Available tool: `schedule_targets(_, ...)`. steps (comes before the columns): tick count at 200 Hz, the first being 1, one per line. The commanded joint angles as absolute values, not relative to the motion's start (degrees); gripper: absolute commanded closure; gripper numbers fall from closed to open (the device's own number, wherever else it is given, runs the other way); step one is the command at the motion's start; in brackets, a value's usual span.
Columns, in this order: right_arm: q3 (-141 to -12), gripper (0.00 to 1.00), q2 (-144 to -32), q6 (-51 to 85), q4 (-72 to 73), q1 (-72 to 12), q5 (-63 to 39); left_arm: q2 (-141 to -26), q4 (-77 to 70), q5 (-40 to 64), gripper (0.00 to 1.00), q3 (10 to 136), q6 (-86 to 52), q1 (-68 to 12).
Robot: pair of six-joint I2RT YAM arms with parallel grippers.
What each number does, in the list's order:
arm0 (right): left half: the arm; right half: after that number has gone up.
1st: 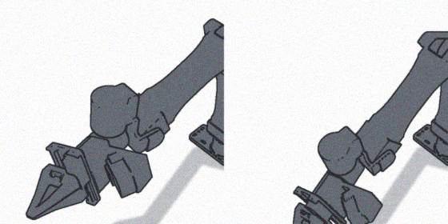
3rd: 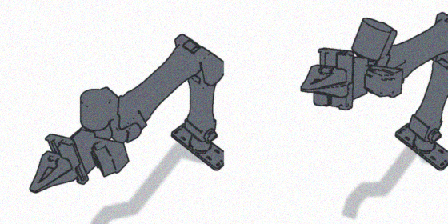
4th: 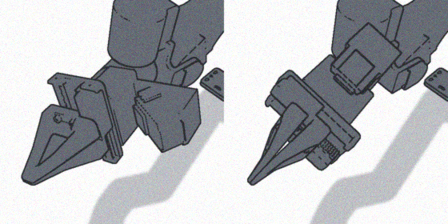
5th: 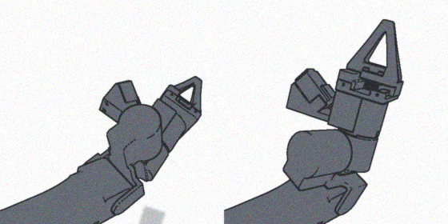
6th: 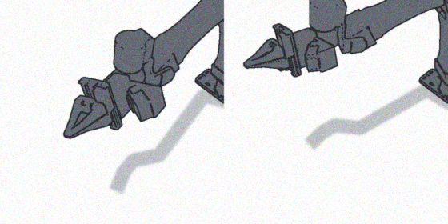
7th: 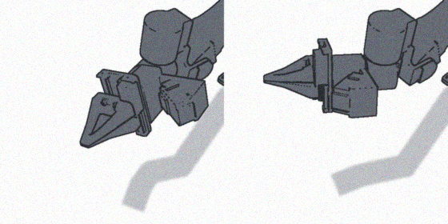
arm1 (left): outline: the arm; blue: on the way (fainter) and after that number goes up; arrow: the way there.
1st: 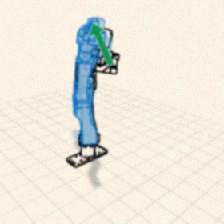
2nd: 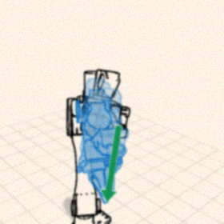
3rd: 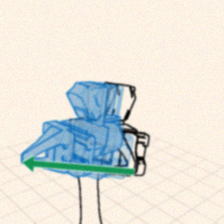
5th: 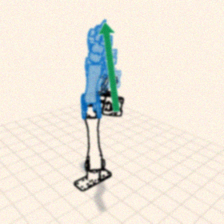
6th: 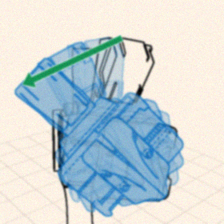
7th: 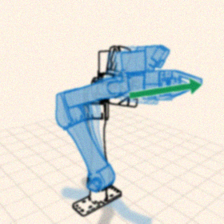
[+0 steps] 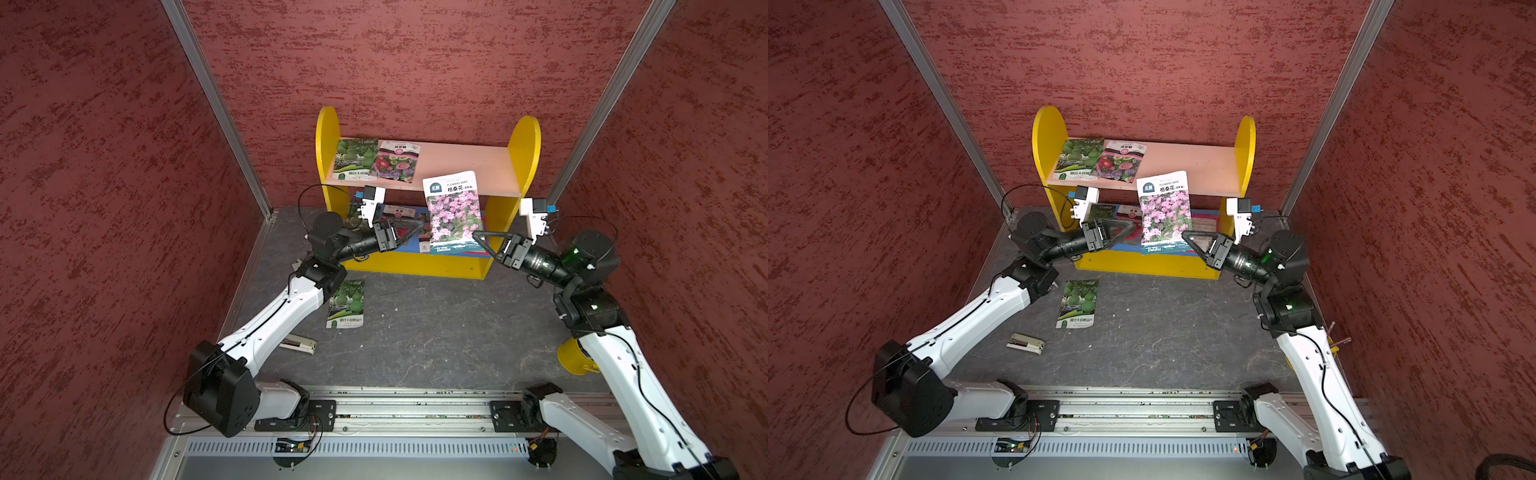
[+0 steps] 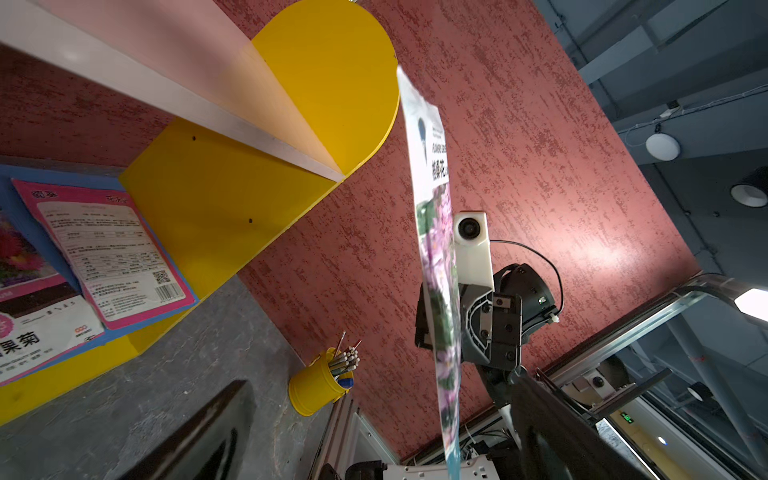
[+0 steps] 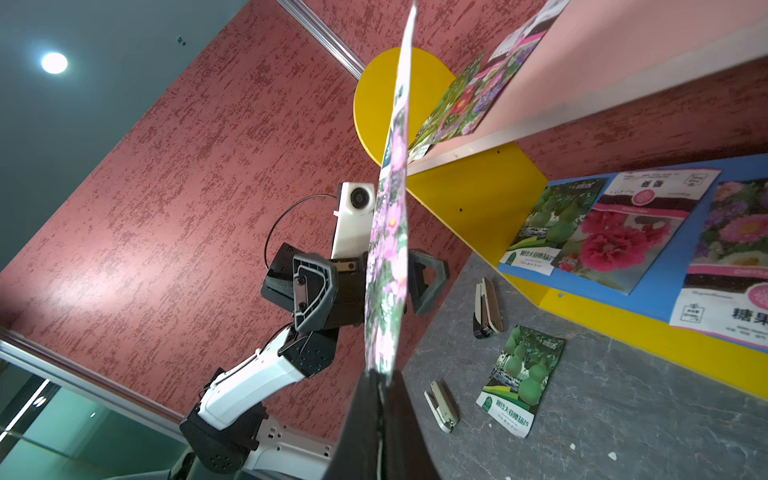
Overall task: Take the seed bag off the shelf
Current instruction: Pick up the seed packet from the shelf.
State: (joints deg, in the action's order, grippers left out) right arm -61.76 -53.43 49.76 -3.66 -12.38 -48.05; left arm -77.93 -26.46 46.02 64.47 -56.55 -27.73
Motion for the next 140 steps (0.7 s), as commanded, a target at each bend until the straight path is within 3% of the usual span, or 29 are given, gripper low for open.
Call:
schedule_targets(1, -60.1, 1.0, -52.6, 51.0, 0.7, -13.3, -50.6, -79.3, -33.6, 47.4, 0.05, 66.0, -59.7, -28.9)
schedule_targets(27, -59.0, 1.0, -52.6, 51.0, 1.7, -14.2, -50.3, -81.0, -34.5, 47.5, 0.16, 67.3, -60.2, -29.9)
schedule_targets(49, -58.7, 1.0, -52.7, 50.8, 2.1, -14.7, -50.1, -81.9, -35.5, 47.7, 0.32, 67.4, -60.9, -30.5)
schedule_targets(94, -58.5, 1.0, -53.0, 50.5, 2.5, -15.2, -50.2, -82.8, -36.3, 48.5, 0.77, 67.9, -62.1, -30.8)
schedule_targets(140, -59.2, 0.98, -53.7, 50.2, 2.9, -16.0, -51.1, -82.1, -34.8, 49.2, 1.0, 68.2, -61.5, -30.9)
